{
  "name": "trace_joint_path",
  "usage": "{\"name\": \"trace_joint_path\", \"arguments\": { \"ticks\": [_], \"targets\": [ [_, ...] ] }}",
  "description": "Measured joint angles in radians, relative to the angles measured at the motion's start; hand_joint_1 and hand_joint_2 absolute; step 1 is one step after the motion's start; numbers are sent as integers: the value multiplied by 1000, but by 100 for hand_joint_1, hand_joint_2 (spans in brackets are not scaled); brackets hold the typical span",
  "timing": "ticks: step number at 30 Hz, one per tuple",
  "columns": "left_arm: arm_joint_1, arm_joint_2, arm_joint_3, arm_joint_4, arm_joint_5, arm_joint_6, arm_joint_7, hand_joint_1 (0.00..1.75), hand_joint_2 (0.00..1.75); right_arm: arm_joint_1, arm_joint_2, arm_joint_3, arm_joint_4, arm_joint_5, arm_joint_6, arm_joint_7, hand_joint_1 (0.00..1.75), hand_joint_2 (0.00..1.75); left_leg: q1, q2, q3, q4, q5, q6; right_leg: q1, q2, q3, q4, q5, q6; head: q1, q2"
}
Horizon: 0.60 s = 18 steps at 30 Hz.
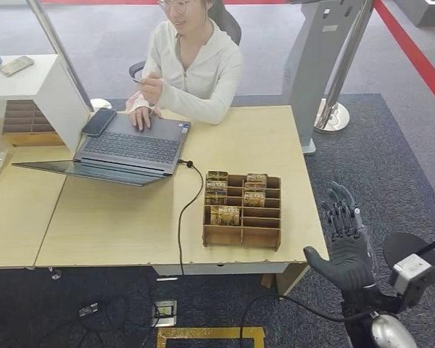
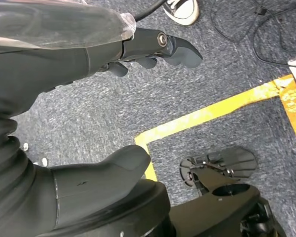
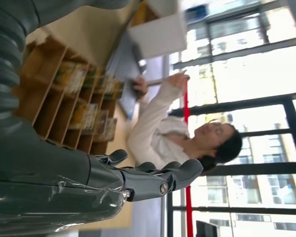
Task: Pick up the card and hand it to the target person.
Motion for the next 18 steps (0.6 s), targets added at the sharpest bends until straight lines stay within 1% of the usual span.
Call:
{"name": "trace_joint_path", "arguments": {
  "ticks": [1,3,4,7,8,12,18],
  "targets": [
    [0,0,0,0,3,2,2,0,175,8,12,-10,10,-99,57,-52,0,175,0,0,0,0,0,0,0,0,0,0,0,0,0,0],
    [-1,0,0,0,8,6,4,0,175,17,38,-33,39,-245,149,-120,1,175,0,1,1,0,0,0,1,1,0,0,0,0,0,0],
    [-2,0,0,0,10,7,4,0,175,21,51,-42,52,-285,178,-136,17,175,0,1,1,0,0,0,1,0,0,0,0,0,0,0],
    [-2,0,0,0,15,11,4,0,175,25,84,-63,84,-356,233,-158,146,175,0,1,1,0,0,0,1,0,0,0,0,0,-1,0],
    [-2,0,0,0,16,13,4,0,175,25,92,-70,92,-373,245,-163,174,175,0,1,1,0,0,0,1,0,0,0,0,0,-1,0],
    [-2,1,0,0,16,16,4,0,175,25,115,-94,112,-406,271,-170,175,175,0,1,1,0,0,0,0,0,0,0,0,0,-1,0],
    [-2,2,0,0,16,16,4,0,175,26,141,-118,131,-412,281,-172,175,175,0,1,1,0,0,0,0,0,0,0,0,0,-1,0]
  ]
}}
